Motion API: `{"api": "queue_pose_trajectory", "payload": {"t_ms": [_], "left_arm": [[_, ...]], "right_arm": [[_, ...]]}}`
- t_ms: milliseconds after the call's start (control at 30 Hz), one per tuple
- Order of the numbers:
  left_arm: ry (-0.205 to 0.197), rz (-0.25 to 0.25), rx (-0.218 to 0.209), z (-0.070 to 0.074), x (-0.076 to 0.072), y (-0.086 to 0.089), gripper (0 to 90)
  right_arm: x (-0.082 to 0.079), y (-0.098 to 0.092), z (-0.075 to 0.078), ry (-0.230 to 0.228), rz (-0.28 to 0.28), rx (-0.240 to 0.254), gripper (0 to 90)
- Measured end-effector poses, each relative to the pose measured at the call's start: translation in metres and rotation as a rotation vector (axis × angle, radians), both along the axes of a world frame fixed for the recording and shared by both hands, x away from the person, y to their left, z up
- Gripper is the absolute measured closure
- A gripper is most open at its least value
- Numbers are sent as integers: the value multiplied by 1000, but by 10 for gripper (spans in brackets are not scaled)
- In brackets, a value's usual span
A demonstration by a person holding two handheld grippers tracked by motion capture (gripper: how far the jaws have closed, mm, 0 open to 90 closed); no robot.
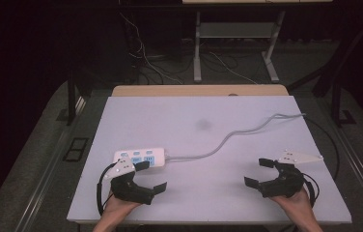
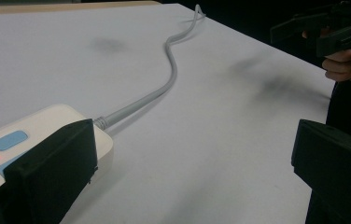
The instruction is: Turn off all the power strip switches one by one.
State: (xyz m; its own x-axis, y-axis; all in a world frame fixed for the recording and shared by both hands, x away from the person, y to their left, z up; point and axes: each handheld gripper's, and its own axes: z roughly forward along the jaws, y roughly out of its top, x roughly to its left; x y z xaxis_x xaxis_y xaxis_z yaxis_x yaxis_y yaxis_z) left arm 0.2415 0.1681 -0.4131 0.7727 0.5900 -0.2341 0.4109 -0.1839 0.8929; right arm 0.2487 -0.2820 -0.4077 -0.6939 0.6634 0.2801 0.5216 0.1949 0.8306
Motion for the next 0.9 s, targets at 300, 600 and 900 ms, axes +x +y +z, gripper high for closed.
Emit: {"api": "queue_pose_trajectory", "payload": {"t_ms": [300,600,900], "left_arm": [[5,-11,3,0,1,1,0],[6,-16,5,0,1,1,0],[9,-16,12,1,1,0,0]], "right_arm": [[1,1,-2,18,6,-10,13],[1,-1,-3,27,9,-5,13],[0,-3,-3,30,13,-10,13]]}}
